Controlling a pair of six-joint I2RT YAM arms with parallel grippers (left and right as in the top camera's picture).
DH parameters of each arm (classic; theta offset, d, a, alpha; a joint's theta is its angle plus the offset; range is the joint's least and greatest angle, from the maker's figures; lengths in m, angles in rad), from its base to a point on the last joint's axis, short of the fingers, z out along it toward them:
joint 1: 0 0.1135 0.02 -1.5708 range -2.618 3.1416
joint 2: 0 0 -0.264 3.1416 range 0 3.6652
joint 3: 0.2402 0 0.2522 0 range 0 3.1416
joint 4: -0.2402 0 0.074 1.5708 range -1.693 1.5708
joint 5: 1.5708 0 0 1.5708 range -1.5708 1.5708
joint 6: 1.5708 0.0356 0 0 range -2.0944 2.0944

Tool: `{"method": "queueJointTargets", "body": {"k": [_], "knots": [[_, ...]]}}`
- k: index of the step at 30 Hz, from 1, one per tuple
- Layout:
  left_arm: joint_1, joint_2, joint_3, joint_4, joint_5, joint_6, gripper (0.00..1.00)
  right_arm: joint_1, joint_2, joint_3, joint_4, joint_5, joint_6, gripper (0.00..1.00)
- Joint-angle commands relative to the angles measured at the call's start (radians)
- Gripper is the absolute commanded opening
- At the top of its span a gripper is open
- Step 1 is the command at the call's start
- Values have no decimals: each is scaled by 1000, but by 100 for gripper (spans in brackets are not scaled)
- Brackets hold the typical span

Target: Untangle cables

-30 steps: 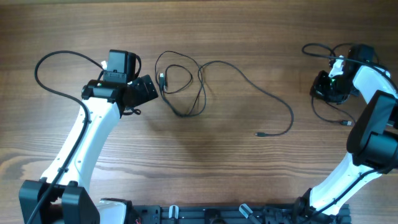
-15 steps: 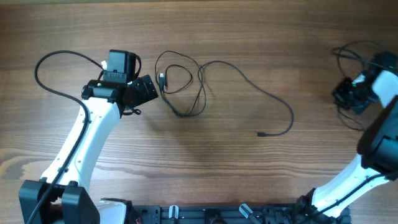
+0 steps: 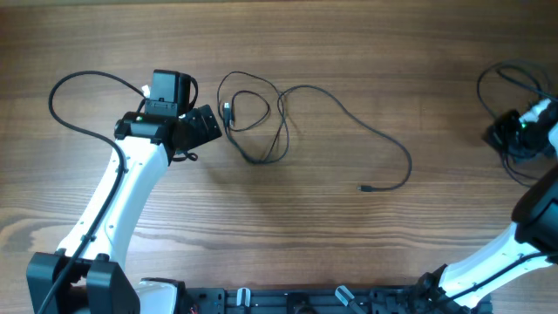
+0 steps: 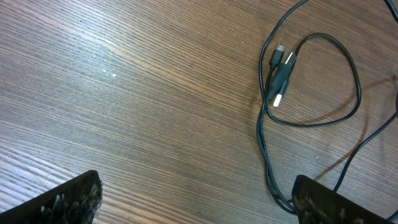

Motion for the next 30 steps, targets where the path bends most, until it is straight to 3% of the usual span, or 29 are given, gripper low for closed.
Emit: {"method": "queueJointTargets", "body": {"k": [1,4,9,12,17,21,30], "knots": [[-2,-17,1,2,-6,-14,100,111,-90,-7,1,-272,-187,13],[-2,-17,1,2,-6,-14,100,216,-148,-7,1,-268,-235,19],[-2,-17,1,-3,-6,-14,100,433,-251,-7,-23,-216,-288,46],[-2,-17,1,-3,-6,-14,100,593,-265,-7,-71,-113,-288,51],[-2,-17,1,-2,-6,-14,100,801,-234,-8,-101,-82,-272,52],[-2,-17,1,-2,-6,-14,100,938,-193,-8,-54,-10,-175,50],[-2,-17,1,-2,-6,-14,100,1103,-68,-8,74,55,-40,50]]}}
